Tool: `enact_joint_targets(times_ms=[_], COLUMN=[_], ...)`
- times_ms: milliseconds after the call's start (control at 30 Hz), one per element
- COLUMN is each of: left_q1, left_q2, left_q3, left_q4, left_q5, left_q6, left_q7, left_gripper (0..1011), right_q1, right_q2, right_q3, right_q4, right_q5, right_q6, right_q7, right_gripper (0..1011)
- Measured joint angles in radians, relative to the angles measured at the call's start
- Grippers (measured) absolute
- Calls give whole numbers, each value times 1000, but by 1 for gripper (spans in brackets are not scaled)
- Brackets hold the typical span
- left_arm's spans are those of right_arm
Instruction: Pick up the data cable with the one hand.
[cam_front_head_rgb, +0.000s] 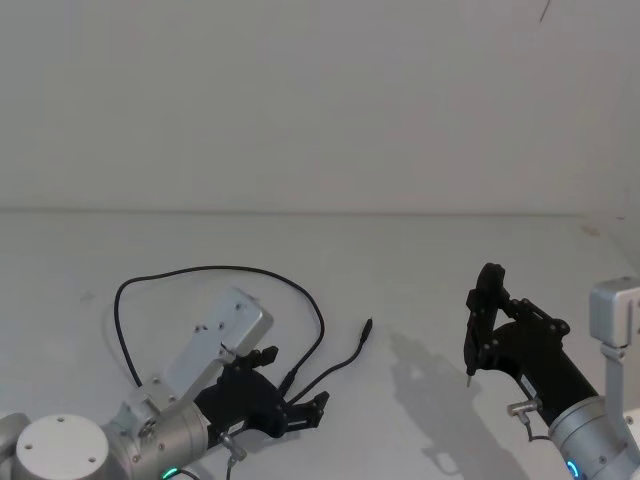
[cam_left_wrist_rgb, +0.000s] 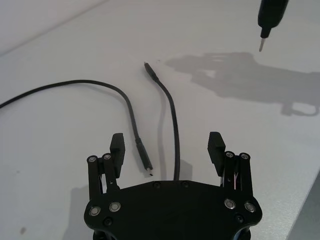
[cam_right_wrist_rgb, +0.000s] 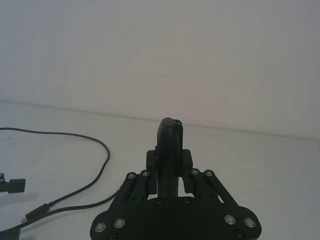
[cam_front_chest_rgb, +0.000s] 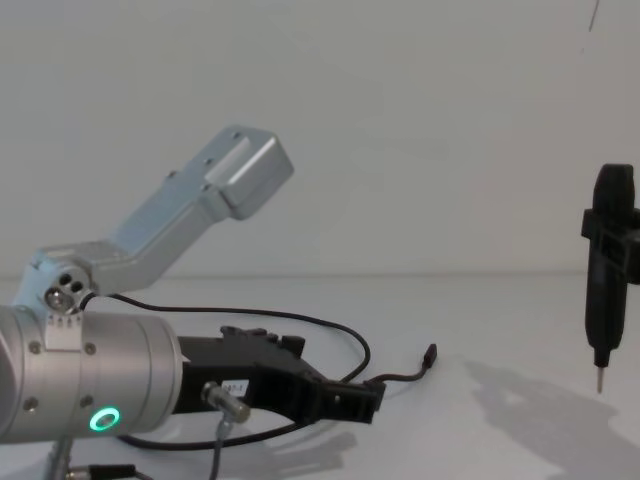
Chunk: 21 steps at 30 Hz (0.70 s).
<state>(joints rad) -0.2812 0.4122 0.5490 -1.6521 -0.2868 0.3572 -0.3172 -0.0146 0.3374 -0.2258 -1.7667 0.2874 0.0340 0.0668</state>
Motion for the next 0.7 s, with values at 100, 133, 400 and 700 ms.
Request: enact_joint_targets(times_ms=[100,133,400,700], left_q1=[-5,-6,-17,-34], left_q2=[-6,-7,-27,-65], left_q3=[5,6,12,15], left_q4=[11,14,45,96], left_q5=[0,1,4,6], left_q6=[7,8,12,-7], left_q7=[-10,-12,-23,-33], left_gripper=[1001,1002,1001,778], right_q1=[0,0,0,0], right_q2=[0,0,0,0], right_q3=[0,0,0,0], right_q4=[0,0,0,0], right_q5=[0,0,0,0], right_q6=[0,0,0,0], right_q7=[0,0,0,0], right_gripper=[279,279,279,279])
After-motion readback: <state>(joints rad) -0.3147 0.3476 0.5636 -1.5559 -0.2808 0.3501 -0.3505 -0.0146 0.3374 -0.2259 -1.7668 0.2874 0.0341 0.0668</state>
